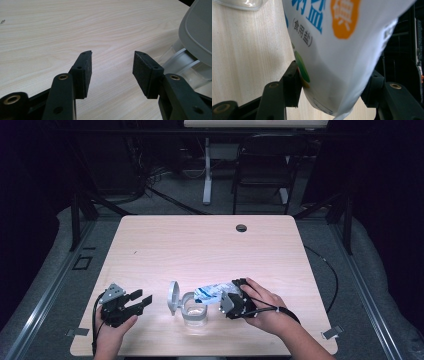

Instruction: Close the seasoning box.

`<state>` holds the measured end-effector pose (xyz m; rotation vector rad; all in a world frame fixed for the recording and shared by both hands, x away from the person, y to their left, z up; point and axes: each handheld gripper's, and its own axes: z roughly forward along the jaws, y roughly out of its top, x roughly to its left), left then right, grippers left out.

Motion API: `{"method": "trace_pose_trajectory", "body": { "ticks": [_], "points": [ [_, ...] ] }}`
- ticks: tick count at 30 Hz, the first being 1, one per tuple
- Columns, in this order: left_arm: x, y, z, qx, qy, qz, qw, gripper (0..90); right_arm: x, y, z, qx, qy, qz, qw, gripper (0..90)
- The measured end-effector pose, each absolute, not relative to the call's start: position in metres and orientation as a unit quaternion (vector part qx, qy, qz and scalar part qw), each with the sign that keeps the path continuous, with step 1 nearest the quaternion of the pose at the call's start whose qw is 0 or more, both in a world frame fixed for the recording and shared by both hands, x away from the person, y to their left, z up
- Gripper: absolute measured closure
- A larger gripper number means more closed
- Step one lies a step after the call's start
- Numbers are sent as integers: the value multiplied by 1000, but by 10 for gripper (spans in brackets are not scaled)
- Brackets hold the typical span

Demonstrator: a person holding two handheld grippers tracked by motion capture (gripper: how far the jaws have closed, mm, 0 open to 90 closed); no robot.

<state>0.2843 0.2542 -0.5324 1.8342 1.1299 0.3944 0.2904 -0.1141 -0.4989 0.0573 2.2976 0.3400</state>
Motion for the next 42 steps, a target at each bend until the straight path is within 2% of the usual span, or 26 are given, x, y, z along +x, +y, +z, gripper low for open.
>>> {"method": "trace_pose_trajectory", "body": {
  "ticks": [42],
  "points": [
    [284,257,-532,743,465,164,453,472,287,-102,-499,-43,892,57,447,452]
  ]
}}
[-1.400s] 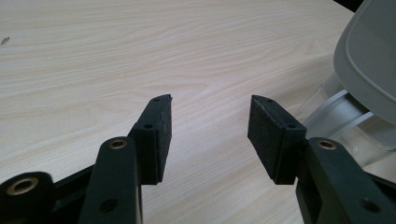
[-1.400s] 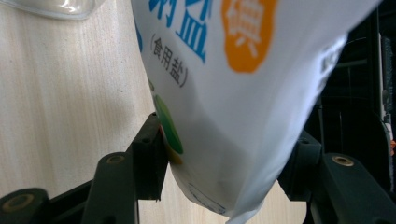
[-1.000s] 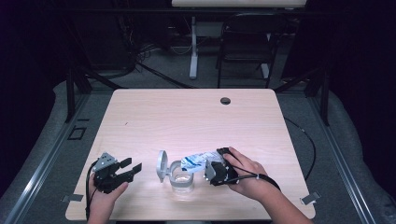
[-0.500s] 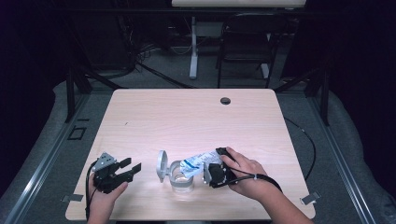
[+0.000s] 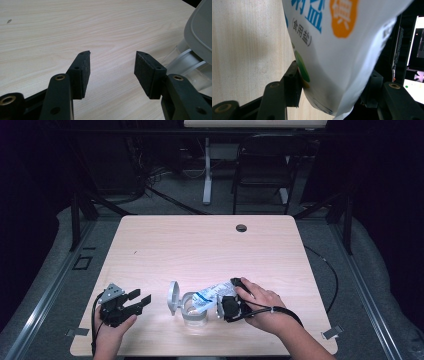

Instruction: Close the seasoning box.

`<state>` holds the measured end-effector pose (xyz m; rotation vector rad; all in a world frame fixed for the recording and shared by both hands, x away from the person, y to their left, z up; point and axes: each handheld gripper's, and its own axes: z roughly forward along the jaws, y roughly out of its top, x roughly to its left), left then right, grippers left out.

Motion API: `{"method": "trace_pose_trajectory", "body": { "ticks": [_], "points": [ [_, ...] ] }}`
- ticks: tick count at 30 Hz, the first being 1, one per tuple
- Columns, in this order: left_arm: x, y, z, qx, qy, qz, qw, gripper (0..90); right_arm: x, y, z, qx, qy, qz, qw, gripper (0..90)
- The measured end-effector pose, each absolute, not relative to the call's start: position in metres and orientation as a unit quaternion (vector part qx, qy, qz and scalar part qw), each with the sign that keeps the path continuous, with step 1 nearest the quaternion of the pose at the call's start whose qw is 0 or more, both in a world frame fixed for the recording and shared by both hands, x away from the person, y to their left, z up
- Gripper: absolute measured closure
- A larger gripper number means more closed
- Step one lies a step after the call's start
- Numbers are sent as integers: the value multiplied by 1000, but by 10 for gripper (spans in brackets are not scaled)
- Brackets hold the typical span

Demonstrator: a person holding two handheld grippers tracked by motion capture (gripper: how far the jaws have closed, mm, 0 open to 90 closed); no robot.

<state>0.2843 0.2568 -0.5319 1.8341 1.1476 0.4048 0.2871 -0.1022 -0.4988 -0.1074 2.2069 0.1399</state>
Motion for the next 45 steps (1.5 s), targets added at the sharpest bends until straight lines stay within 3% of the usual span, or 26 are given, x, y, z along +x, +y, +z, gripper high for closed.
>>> {"method": "trace_pose_trajectory", "body": {
  "ticks": [45],
  "points": [
    [285,257,-533,743,464,163,453,474,284,-99,-495,-66,884,23,462,460]
  ]
}}
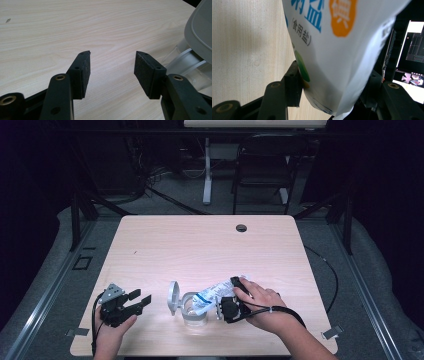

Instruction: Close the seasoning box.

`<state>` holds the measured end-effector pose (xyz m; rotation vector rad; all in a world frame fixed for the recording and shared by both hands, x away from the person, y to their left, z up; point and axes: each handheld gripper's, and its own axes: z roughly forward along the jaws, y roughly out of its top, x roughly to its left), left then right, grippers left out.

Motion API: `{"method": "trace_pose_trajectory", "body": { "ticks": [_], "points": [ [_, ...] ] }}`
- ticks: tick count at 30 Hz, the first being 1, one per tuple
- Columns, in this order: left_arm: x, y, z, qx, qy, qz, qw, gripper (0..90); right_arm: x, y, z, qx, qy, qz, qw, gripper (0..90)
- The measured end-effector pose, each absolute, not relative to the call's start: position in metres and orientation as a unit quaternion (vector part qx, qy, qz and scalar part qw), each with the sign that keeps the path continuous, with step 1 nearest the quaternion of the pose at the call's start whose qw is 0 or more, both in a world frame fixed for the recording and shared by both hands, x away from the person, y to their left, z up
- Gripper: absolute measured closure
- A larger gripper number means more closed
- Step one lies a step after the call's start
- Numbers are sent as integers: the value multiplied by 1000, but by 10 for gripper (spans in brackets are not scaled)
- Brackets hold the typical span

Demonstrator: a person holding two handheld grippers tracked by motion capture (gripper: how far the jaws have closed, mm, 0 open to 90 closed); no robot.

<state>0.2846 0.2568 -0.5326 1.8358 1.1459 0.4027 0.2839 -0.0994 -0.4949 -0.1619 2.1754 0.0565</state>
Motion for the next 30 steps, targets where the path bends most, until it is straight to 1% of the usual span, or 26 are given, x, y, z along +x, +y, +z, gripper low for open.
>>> {"method": "trace_pose_trajectory", "body": {
  "ticks": [30],
  "points": [
    [284,257,-532,742,464,163,455,474,283,-96,-491,-80,880,10,469,462]
  ]
}}
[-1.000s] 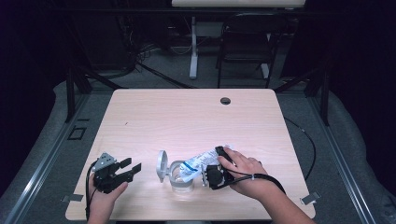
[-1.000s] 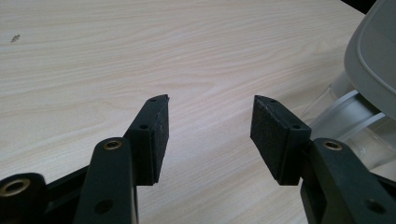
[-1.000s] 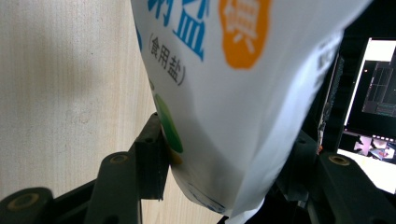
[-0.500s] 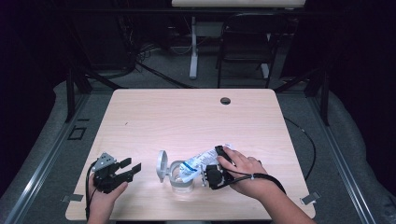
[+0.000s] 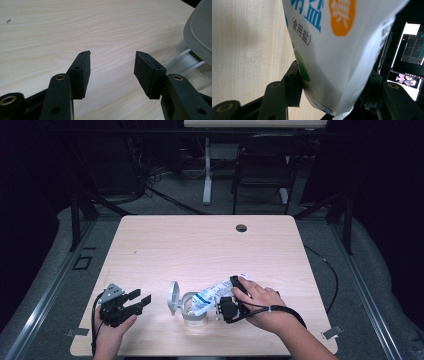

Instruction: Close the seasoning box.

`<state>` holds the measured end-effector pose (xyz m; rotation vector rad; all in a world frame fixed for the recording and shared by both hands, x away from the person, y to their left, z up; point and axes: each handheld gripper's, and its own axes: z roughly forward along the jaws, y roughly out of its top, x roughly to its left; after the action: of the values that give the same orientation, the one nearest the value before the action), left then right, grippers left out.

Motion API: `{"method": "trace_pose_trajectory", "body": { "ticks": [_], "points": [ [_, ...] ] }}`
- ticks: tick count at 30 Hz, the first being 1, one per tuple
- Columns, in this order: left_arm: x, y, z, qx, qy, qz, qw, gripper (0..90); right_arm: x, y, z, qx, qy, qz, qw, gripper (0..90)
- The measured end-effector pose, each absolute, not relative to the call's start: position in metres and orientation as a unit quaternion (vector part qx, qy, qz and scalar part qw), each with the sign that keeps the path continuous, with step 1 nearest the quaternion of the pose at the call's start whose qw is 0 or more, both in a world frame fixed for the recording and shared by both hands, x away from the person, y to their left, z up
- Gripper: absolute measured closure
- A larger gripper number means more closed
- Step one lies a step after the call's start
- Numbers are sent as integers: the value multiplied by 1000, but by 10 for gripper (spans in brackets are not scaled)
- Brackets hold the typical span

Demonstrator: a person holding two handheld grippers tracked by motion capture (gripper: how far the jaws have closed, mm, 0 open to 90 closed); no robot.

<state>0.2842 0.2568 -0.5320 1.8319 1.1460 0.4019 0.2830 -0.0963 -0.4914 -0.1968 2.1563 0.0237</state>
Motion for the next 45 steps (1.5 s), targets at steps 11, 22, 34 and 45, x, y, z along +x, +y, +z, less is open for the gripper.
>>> {"method": "trace_pose_trajectory", "body": {
  "ticks": [11,22,34,45],
  "points": [
    [284,257,-532,739,466,165,457,475,281,-94,-488,-86,876,-7,474,466],
    [284,258,-531,740,465,166,457,474,282,-93,-489,-86,877,-3,472,470],
    [284,258,-531,739,467,166,457,475,281,-93,-488,-91,876,-5,473,475],
    [284,257,-532,739,467,165,456,475,281,-92,-488,-98,872,-11,479,478]
  ]
}}
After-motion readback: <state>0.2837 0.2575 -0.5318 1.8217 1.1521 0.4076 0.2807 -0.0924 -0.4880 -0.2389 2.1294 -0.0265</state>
